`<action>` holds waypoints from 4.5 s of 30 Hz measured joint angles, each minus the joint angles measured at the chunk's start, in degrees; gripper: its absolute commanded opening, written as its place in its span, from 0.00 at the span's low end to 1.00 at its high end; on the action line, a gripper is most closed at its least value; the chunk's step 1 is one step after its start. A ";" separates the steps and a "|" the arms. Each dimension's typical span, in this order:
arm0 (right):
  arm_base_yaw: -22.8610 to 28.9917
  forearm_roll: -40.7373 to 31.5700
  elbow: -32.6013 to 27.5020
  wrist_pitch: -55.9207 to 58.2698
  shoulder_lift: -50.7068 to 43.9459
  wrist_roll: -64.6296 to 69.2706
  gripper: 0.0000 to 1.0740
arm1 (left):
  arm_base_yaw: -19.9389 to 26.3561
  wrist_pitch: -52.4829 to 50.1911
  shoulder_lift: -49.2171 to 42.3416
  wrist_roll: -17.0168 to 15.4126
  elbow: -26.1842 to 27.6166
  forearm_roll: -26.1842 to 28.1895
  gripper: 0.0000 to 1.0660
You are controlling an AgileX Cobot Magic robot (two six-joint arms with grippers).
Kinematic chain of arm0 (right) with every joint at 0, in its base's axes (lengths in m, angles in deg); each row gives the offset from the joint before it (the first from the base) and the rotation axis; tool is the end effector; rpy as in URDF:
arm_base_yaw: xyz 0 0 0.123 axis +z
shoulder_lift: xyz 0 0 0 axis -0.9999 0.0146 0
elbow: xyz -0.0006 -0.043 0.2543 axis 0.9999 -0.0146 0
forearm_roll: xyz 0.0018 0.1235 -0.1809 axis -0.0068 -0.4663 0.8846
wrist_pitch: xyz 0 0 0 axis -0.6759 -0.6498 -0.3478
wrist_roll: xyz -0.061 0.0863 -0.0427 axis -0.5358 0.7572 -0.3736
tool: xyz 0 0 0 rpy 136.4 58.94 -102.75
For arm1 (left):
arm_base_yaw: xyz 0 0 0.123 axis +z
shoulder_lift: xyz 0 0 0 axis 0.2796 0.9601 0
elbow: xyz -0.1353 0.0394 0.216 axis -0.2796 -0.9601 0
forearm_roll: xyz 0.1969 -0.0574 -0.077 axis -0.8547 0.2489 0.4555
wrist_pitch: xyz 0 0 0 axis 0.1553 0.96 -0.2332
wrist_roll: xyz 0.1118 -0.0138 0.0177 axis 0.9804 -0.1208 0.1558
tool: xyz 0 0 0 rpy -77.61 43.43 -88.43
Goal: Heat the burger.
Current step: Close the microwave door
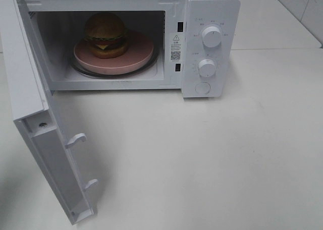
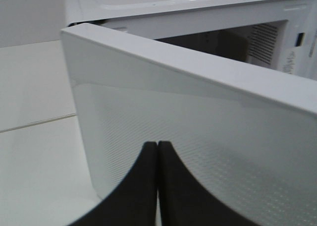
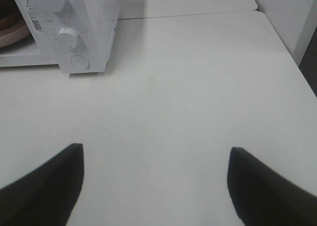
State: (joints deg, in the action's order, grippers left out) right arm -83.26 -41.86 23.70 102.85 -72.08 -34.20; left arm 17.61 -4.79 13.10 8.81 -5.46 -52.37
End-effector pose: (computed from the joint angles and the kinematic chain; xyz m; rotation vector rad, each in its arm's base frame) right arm 0.0186 -0.0086 0.2589 0.0755 1.9511 0.0567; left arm 0.1854 -0.0417 0.2087 0.3717 1.6985 -0.2681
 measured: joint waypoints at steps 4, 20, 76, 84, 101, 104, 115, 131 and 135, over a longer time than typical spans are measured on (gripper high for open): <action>0.00 0.00 0.00 0.00 0.00 0.00 0.71 | 0.00 -4.24 3.78 0.00 0.00 -1.60 0.00; 0.00 0.00 0.00 0.00 0.00 0.00 0.71 | 0.00 -9.80 13.52 -1.72 1.09 -5.44 0.00; 0.00 0.00 0.00 0.00 0.00 0.00 0.71 | -36.67 -6.76 39.30 15.47 27.33 37.93 0.00; 0.00 0.00 0.00 0.00 0.00 0.00 0.71 | -36.67 -5.21 42.40 15.47 32.26 37.99 0.00; 0.00 0.00 0.00 0.00 0.00 0.00 0.71 | -36.67 -5.10 48.93 15.58 40.28 41.94 0.00; 0.00 0.00 0.00 0.00 0.00 0.00 0.71 | -37.07 -5.10 50.13 15.64 41.65 41.14 0.00; 0.00 0.00 0.00 0.00 0.00 0.00 0.71 | -37.70 -4.53 54.37 16.90 46.64 39.65 0.00; 0.00 0.00 0.00 0.00 0.00 0.00 0.71 | -36.96 0.06 53.69 15.01 47.96 37.70 0.00; 0.00 0.00 0.00 0.00 0.00 0.00 0.71 | -37.30 2.81 51.62 14.84 46.29 39.02 0.00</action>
State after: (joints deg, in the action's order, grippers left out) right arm -83.26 -41.86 23.70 102.85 -72.08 -34.20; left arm -19.69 -1.98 64.72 23.65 40.83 -13.35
